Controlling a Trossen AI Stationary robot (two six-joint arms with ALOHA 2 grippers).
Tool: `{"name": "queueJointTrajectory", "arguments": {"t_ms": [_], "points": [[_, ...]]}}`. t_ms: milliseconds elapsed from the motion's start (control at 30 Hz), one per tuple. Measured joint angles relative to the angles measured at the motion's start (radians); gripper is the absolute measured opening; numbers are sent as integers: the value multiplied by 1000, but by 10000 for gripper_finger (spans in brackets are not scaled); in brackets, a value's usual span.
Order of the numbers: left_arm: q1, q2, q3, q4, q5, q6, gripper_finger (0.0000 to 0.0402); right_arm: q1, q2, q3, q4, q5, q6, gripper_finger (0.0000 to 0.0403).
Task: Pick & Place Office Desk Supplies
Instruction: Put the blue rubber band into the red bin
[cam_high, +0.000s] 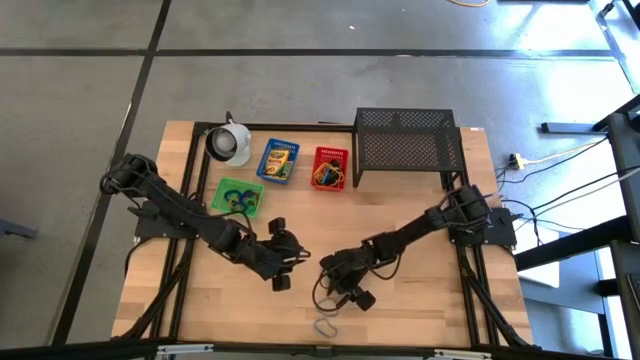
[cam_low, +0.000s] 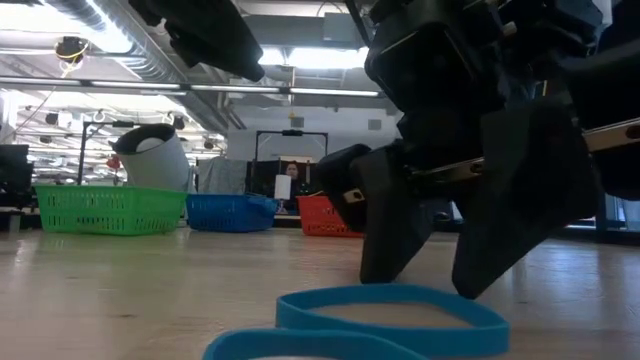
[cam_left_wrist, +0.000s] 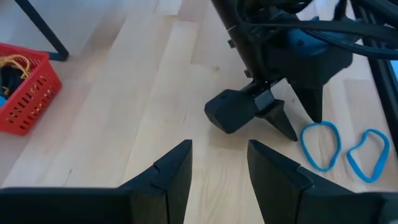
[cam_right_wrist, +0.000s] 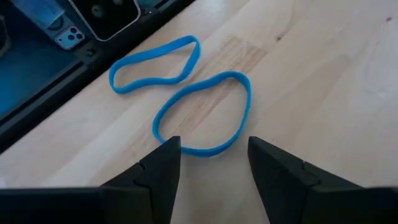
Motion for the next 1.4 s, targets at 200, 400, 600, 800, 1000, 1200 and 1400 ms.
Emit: {"name": "queueJointTrajectory", "arguments": {"t_ms": [200, 400, 600, 800, 1000, 1200, 1400], "points": [[-3, 0, 0, 1, 0, -83, 148, 41, -10, 0, 1, 113, 48, 190], [-15, 0, 0, 1, 0, -131, 148, 79, -34, 5, 2, 200, 244, 190], [-27, 0, 0, 2, 0, -141, 148, 153, -34, 19, 1, 276, 339, 190], [-44, 0, 0, 2, -1, -141, 148, 223, -33, 20, -14, 468, 233, 190], [-56, 0, 0, 2, -4, -143, 148, 240, -26, 21, -18, 471, 208, 190], [-56, 0, 0, 2, -7, -142, 148, 232, -24, 20, -63, 476, 209, 190], [-56, 0, 0, 2, -7, -140, 148, 225, -19, 23, -89, 469, 210, 182]]}}
